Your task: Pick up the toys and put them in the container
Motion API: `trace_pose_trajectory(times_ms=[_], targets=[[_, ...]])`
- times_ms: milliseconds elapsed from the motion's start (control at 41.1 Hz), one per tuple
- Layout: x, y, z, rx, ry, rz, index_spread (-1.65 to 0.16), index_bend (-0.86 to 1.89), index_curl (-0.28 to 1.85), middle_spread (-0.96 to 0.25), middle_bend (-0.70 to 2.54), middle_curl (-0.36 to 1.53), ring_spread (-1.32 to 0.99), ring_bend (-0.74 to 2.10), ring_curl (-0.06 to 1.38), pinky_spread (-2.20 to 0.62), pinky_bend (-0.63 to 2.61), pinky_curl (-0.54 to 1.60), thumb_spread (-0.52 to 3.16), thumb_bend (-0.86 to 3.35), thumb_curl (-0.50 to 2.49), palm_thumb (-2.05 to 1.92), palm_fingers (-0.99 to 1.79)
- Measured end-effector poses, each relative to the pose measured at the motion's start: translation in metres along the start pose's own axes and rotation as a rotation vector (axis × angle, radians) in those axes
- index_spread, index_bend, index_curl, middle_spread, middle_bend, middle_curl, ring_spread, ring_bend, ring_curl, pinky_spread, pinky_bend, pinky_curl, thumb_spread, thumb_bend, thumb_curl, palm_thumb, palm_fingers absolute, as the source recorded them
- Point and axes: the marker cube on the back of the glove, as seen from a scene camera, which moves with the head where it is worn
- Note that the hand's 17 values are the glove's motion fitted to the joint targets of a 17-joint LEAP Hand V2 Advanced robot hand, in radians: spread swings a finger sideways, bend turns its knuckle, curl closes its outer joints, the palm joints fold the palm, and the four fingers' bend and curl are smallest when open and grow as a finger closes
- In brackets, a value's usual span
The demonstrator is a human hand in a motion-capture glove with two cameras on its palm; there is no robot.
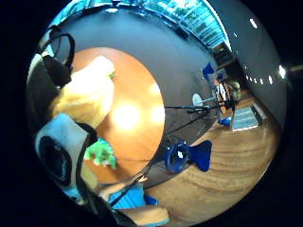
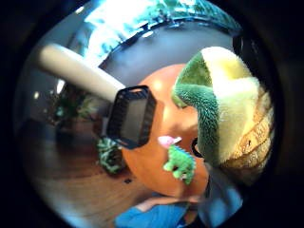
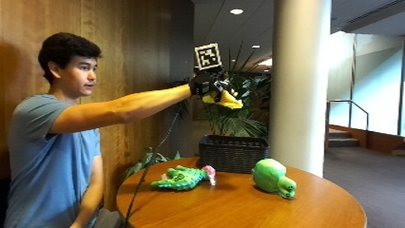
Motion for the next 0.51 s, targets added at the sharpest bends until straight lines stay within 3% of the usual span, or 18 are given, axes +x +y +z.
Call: trace_pose_trajectory(times_ms=[219, 511], targets=[[-0.105, -0.011, -0.043, 0.075, -0.050, -0.135, -0.40, 0.41, 0.78, -0.49, 0.63, 0.76, -0.45, 0.91, 0.55, -0.43, 1.10, 0.44, 0.69, 0.22, 0.86, 0.69, 0.91], [-0.225, -0.006, -0.034, 0.096, -0.092, -0.331, -0.42, 0.35, 0.90, -0.51, 0.60, 0.82, -0.44, 0.92, 0.56, -0.43, 1.11, 0.44, 0.68, 0.20, 0.91, 0.69, 0.89]])
